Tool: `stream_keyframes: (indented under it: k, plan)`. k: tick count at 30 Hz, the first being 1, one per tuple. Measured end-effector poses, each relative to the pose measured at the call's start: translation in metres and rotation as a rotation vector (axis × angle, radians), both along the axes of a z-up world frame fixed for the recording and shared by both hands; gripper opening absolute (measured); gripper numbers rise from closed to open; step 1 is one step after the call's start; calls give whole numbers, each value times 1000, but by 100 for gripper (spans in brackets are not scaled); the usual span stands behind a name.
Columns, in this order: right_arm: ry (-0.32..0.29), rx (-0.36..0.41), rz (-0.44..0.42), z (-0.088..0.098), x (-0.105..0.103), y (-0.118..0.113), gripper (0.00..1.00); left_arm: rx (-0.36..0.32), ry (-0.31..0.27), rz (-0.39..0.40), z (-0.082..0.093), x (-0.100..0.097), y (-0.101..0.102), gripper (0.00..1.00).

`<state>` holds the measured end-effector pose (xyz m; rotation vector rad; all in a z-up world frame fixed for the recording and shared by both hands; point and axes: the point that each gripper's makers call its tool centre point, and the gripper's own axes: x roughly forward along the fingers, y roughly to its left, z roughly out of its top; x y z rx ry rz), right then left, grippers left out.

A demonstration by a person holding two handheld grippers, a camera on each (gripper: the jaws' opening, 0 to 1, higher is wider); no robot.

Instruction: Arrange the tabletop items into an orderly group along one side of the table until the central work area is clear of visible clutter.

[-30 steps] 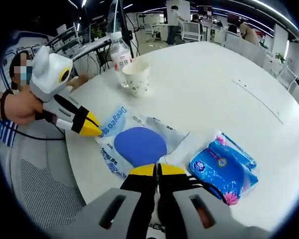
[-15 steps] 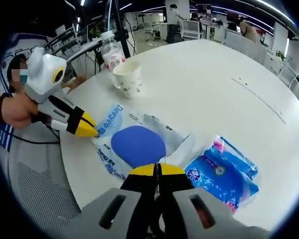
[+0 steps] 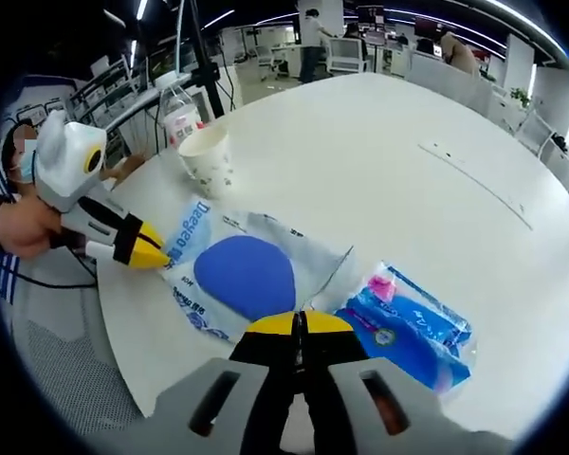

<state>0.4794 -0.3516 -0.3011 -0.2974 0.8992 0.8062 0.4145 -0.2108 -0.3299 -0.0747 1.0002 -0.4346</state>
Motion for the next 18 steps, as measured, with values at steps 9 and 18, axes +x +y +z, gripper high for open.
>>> stream_keyframes:
  k: [9, 18]
  plan:
    - [33, -34, -43, -13, 2, -21, 0, -4, -4, -13, -1, 9, -6, 0]
    - [74, -45, -59, -21, -4, -28, 2, -10, -36, -1, -3, 24, -6, 0]
